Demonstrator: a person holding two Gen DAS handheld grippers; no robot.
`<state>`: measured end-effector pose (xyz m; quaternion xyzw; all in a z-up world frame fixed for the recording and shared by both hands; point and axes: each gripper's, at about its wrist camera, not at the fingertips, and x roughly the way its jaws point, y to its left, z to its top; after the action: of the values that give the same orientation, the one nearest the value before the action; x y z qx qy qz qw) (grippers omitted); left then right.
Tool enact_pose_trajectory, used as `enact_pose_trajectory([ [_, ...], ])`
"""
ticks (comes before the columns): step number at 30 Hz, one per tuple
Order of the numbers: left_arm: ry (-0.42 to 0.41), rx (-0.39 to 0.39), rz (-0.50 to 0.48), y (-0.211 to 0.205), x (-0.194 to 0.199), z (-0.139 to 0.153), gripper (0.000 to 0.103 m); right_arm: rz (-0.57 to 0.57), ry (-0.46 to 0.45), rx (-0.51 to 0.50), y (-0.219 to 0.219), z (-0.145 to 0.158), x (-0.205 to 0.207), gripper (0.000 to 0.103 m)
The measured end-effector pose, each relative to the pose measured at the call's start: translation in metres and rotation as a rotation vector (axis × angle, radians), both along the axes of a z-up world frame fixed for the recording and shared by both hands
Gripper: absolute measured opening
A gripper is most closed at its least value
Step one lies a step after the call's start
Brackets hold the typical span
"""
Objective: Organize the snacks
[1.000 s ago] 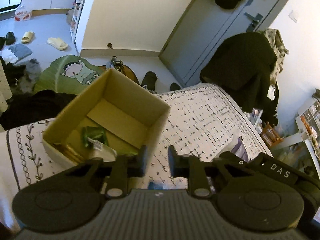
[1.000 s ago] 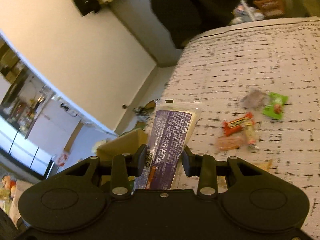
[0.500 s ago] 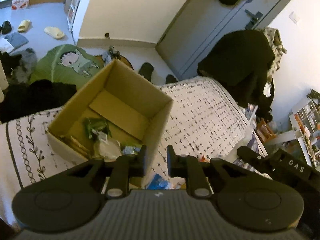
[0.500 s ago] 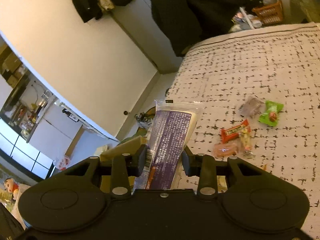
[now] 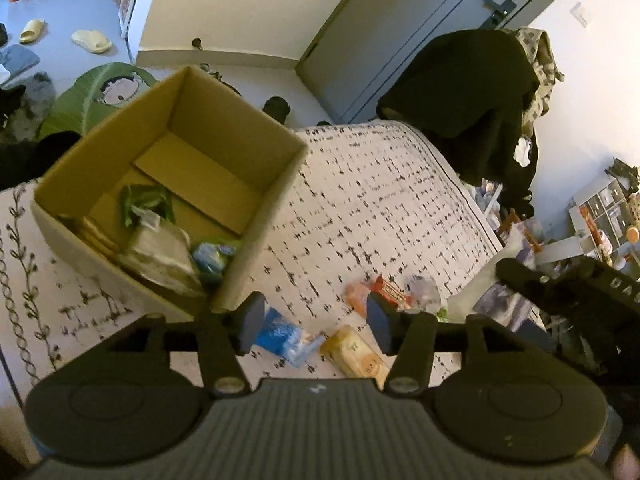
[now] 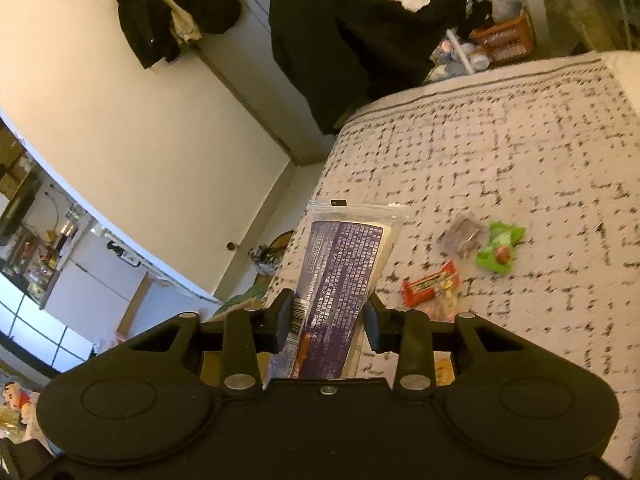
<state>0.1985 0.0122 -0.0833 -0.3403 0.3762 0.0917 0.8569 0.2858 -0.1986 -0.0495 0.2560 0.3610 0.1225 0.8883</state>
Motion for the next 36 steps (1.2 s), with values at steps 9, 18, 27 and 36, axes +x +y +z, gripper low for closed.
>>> enact_pose_trajectory([
  [9, 0.063, -0.040, 0.019, -0.023, 0.016, -0.027, 0.054, -0.040, -0.001, 0.012, -0.023, -0.001, 0.008, 0.036],
  [18, 0.113, -0.087, 0.155, -0.041, 0.028, -0.059, 0.054, -0.045, 0.005, 0.038, -0.030, -0.006, 0.015, 0.036],
  [27, 0.194, -0.062, 0.234, -0.043, 0.045, -0.085, 0.054, -0.057, 0.024, -0.006, -0.032, -0.011, 0.021, 0.036],
  [36, 0.242, -0.027, 0.322, -0.043, 0.058, -0.099, 0.054, -0.053, 0.042, -0.026, -0.032, -0.019, 0.031, 0.036],
])
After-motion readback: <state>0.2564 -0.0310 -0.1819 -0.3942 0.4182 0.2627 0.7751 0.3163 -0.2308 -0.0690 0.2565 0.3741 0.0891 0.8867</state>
